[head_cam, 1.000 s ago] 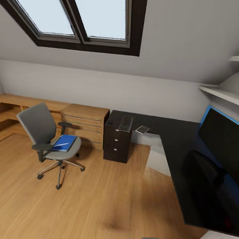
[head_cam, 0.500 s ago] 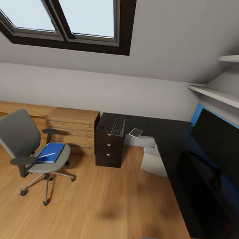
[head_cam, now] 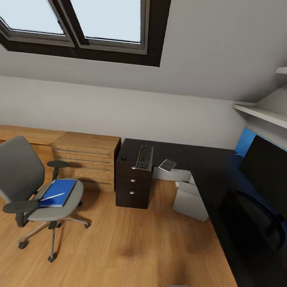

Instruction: In the bedroom, organize the workspace by keeping the computer under the desk, ensuring the monitor is on the desk, placing the keyboard on the desk next to the monitor, placing the mouse on the desk next to the keyboard, moving the folder from the swivel chair onto the desk next to the mouse, stacking the notebook on top of the folder with the pen on top of the notebook, and positioning the swivel chair next to the desk.

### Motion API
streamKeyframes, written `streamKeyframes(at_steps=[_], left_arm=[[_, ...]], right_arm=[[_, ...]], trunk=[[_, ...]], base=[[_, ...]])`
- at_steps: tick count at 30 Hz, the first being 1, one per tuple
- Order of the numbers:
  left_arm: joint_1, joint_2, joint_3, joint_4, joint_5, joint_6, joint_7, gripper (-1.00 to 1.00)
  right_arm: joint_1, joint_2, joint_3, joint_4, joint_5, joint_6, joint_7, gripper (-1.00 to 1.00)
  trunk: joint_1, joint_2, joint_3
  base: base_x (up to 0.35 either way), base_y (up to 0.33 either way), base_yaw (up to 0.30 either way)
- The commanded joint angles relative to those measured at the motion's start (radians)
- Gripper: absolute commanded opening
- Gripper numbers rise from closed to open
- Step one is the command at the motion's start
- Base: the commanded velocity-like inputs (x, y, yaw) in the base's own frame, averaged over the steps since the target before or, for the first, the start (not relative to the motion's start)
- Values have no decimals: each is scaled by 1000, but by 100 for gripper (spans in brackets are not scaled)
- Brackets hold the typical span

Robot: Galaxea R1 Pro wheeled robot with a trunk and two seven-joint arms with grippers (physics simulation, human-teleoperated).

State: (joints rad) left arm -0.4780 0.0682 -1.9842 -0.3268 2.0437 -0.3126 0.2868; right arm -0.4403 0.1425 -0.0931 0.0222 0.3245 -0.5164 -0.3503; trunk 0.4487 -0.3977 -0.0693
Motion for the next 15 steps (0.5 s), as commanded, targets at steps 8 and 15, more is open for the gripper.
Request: streamKeyframes(at_steps=[8,15], left_arm=[[-2,1,-8,-5,6,-6,6,100],[-2,1,-8,-5,6,-6,6,100]], right_arm=[[-1,0,-8,2,10,-4,-6,100],[-1,0,-8,2,11,-4,-6,100]], trunk=[[1,-2,-2],[1,-2,-2]], base=[[309,97,0],[320,9,0]])
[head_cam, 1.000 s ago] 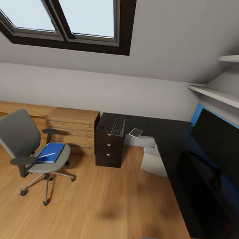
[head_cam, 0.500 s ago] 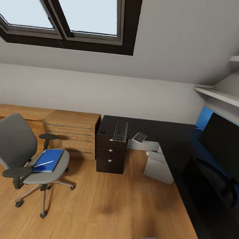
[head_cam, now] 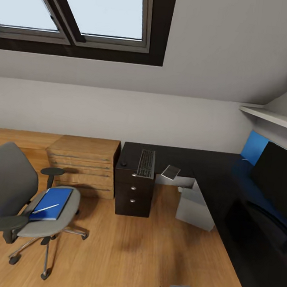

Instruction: In the bedroom, organize the workspace by keeping the computer under the desk, ensuring the monitor is on the desk, placing the keyboard on the desk next to the monitor, placing the mouse on the desk next to the keyboard, moving the folder from the swivel chair onto the desk next to the mouse, stacking the notebook on top of the folder with the pen on top of the notebook, and positioning the swivel chair next to the desk.

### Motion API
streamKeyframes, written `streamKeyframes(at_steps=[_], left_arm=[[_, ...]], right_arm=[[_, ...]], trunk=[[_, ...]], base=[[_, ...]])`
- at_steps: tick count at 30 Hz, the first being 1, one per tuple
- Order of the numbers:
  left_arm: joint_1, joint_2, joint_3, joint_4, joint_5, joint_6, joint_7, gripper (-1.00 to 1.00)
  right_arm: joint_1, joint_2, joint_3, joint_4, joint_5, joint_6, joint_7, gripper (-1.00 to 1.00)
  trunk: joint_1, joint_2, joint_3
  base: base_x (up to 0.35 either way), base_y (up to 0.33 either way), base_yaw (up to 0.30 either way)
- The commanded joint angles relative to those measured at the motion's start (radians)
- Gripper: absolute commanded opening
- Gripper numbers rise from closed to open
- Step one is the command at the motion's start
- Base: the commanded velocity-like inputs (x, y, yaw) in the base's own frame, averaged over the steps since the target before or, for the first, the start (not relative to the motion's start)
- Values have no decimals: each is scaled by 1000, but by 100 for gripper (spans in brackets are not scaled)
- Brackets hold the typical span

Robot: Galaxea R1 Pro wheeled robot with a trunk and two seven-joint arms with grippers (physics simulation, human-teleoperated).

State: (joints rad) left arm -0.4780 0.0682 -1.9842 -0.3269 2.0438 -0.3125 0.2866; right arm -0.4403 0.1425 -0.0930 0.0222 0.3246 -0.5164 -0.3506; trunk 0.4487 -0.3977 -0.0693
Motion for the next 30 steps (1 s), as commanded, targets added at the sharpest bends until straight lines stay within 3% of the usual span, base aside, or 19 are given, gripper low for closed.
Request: streamKeyframes(at_steps=[1,8,15,28,29,30], left_arm=[[-2,1,-8,-4,6,-7,6,100],[-2,1,-8,-4,6,-7,6,100],[-2,-1,-8,-4,6,-6,6,100],[-2,0,-2,-1,-2,-12,3,100],[-2,0,0,0,-3,-13,3,100],[-1,1,6,1,-5,-16,3,100]], right_arm=[[-1,0,-8,2,10,-4,-5,100],[-1,0,-9,2,10,-2,-2,100],[0,-8,-10,1,10,-5,69,100],[0,-5,-7,-2,8,-36,79,100],[0,-4,-7,-5,8,-40,78,100],[-1,-1,-9,-70,4,-50,77,100]], trunk=[[1,-2,-2],[1,-2,-2],[1,-2,-2],[1,-2,-2],[1,-2,-2],[1,-2,-2]], base=[[321,2,0],[321,0,0],[322,0,0],[322,0,0],[324,0,0],[325,0,0]])
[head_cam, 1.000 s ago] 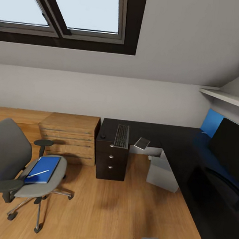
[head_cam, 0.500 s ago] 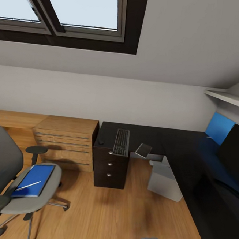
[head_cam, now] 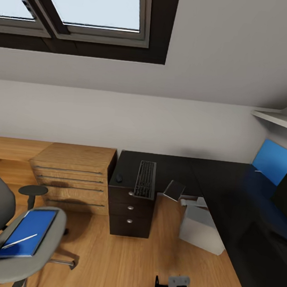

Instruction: In the bedroom, organize the workspace by keeping the computer under the desk, ensuring the monitor is on the desk, placing the keyboard on the desk next to the monitor, placing the mouse on the desk next to the keyboard, moving the folder from the swivel chair onto the desk next to the mouse, stacking the notebook on top of the folder with the pen on top of the notebook, and positioning the swivel chair next to the desk.

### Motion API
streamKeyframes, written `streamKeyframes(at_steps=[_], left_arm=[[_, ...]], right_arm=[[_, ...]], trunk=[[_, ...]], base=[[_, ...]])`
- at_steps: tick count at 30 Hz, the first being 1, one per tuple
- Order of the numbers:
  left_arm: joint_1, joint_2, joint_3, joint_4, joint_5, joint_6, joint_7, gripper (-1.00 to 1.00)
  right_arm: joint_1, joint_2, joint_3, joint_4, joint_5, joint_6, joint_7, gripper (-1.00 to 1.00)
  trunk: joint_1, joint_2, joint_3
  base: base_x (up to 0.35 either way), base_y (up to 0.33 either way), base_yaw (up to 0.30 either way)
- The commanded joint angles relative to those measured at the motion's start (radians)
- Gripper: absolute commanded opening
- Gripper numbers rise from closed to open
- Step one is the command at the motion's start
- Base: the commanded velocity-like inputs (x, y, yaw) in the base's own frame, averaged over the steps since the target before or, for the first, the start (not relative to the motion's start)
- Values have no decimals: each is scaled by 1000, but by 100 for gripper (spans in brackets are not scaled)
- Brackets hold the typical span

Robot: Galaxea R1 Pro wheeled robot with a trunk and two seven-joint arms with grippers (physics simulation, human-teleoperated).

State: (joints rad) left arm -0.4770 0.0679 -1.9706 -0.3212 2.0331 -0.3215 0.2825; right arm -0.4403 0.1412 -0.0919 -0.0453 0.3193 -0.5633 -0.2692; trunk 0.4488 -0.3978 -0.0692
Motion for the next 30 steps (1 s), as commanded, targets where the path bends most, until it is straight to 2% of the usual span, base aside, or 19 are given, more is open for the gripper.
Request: streamKeyframes(at_steps=[1,5,8,10,11,14,15,17,18,19,20,21,22,23,24,25,27,28,30], left_arm=[[-2,1,-7,-4,5,-7,7,100],[-22,-1,-6,-4,4,-6,7,100],[-62,-6,-5,-6,5,-4,7,100],[-94,-8,-5,-8,5,-2,7,100],[-117,-9,-4,-10,6,-1,7,100],[-154,-10,-1,-13,7,0,7,100],[-179,-11,5,-19,8,0,7,100],[-215,-8,19,-52,9,1,6,100],[-228,-7,26,-70,9,2,6,100],[-254,-1,41,-115,9,2,7,100],[-318,71,83,-291,4,2,8,100],[-342,128,106,-399,3,2,9,100],[-353,162,120,-459,1,2,10,100],[-370,237,153,-583,-5,3,11,100],[-377,274,171,-641,-11,3,12,100],[-386,337,204,-742,-33,3,12,100],[-395,414,245,-862,-103,2,14,100],[-398,436,254,-892,-135,2,16,100],[-400,455,260,-918,-162,1,19,100]], right_arm=[[-1,3,-11,-49,7,-3,-5,100],[-2,19,-12,-163,-12,18,-5,100],[-4,31,-12,-241,-76,74,-3,100],[-7,33,-12,-288,-159,136,9,100],[-11,33,-12,-316,-224,181,28,100],[-22,33,-11,-358,-331,252,74,100],[-31,33,-11,-387,-405,304,110,100],[-41,33,-12,-432,-512,389,161,100],[-44,33,-12,-449,-546,419,175,100],[-47,33,-13,-485,-615,477,200,100],[-50,24,-15,-560,-793,617,232,100],[-51,17,-15,-578,-859,662,238,100],[-51,12,-15,-584,-890,682,241,100],[-52,2,-15,-592,-947,716,245,100],[-52,-3,-14,-596,-971,729,247,100],[-52,-11,-12,-600,-1010,748,254,100],[-52,-19,-10,-602,-1051,766,277,100],[-52,-21,-9,-602,-1061,770,289,100],[-52,-23,-9,-602,-1069,776,313,100]], trunk=[[1,-2,-2],[1,-2,-2],[1,-2,-2],[1,-2,-2],[1,-2,-2],[1,-2,-2],[1,-2,-2],[1,-2,-2],[1,-2,-2],[1,-2,-2],[1,-2,-2],[1,-2,-2],[1,-2,-2],[1,-2,-2],[1,-2,-2],[1,-2,-2],[1,-2,-2],[1,-2,-2],[1,-2,-2]], base=[[326,0,0],[326,0,0],[326,0,0],[326,0,0],[326,0,0],[326,0,0],[327,0,0],[327,0,0],[327,0,0],[328,0,0],[263,-29,0],[168,-18,0],[134,-15,0],[86,-9,0],[69,-7,0],[44,-5,0],[23,-3,0],[12,-1,0],[8,35,0]])
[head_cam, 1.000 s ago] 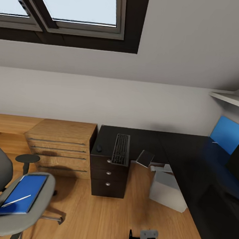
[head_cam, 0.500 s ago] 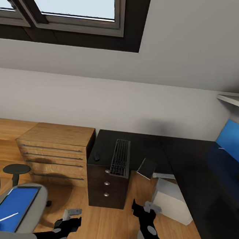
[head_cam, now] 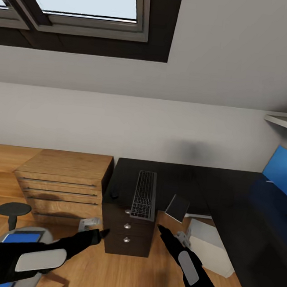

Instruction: In the bedroom, organize the workspace by keeping the computer under the desk, ensuring the monitor is on the desk, placing the keyboard on the desk next to the monitor, placing the mouse on the desk next to the keyboard, moving the folder from the swivel chair onto the desk next to the mouse, stacking the notebook on top of the folder with the pen on top of the notebook, and positioning the swivel chair next to the desk.

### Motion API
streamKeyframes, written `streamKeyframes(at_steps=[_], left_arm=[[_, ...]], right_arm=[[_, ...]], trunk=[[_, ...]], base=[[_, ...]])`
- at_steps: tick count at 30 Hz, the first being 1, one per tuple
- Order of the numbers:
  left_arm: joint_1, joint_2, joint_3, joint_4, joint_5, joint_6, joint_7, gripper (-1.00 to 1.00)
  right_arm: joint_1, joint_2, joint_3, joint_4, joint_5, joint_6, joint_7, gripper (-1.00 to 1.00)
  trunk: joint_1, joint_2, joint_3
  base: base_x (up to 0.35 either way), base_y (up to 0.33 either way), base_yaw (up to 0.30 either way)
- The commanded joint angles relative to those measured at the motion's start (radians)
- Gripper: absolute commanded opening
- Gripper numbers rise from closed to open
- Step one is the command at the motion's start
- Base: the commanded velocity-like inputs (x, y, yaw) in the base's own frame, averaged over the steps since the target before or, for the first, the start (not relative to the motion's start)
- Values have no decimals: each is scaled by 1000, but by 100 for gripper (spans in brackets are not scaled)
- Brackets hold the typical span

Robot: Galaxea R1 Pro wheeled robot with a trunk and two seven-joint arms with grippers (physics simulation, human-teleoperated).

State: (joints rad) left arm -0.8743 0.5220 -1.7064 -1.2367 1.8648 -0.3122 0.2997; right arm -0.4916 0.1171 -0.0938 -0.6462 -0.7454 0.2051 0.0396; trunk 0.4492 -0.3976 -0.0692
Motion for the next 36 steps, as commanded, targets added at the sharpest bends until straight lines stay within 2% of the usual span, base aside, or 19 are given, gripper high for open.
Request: streamKeyframes(at_steps=[1,7,18,19,23,24,33,36], left_arm=[[-3,7,-2,-12,-4,-8,4,100],[-5,17,1,-22,-21,-7,38,100],[-5,17,1,-25,-22,-6,45,100],[-5,21,6,-55,-22,-8,46,100],[-5,21,7,-76,-22,-8,50,100],[-5,17,5,-78,-22,-8,128,100],[-5,14,4,-78,-22,-8,148,100],[-5,-5,4,-76,-21,-8,185,100]], right_arm=[[-1,0,-7,-1,-8,10,25,100],[-1,-4,-7,2,-13,15,136,100],[-1,-1,-7,5,-13,15,162,100],[-1,-2,-7,4,-15,16,164,100],[-1,-2,-7,5,-15,16,164,100],[-1,-2,-7,5,-15,16,164,100],[-1,-2,-7,6,-14,14,163,100],[-1,-3,-9,36,-16,9,167,100]], trunk=[[1,-2,-2],[1,-2,-2],[1,-2,-2],[5,-9,-6],[20,-37,-18],[24,-44,-21],[58,-107,-49],[70,-128,-59]], base=[[4,143,0],[1,245,0],[0,265,0],[0,27,0],[0,9,0],[0,0,0],[0,0,0],[0,0,0]])
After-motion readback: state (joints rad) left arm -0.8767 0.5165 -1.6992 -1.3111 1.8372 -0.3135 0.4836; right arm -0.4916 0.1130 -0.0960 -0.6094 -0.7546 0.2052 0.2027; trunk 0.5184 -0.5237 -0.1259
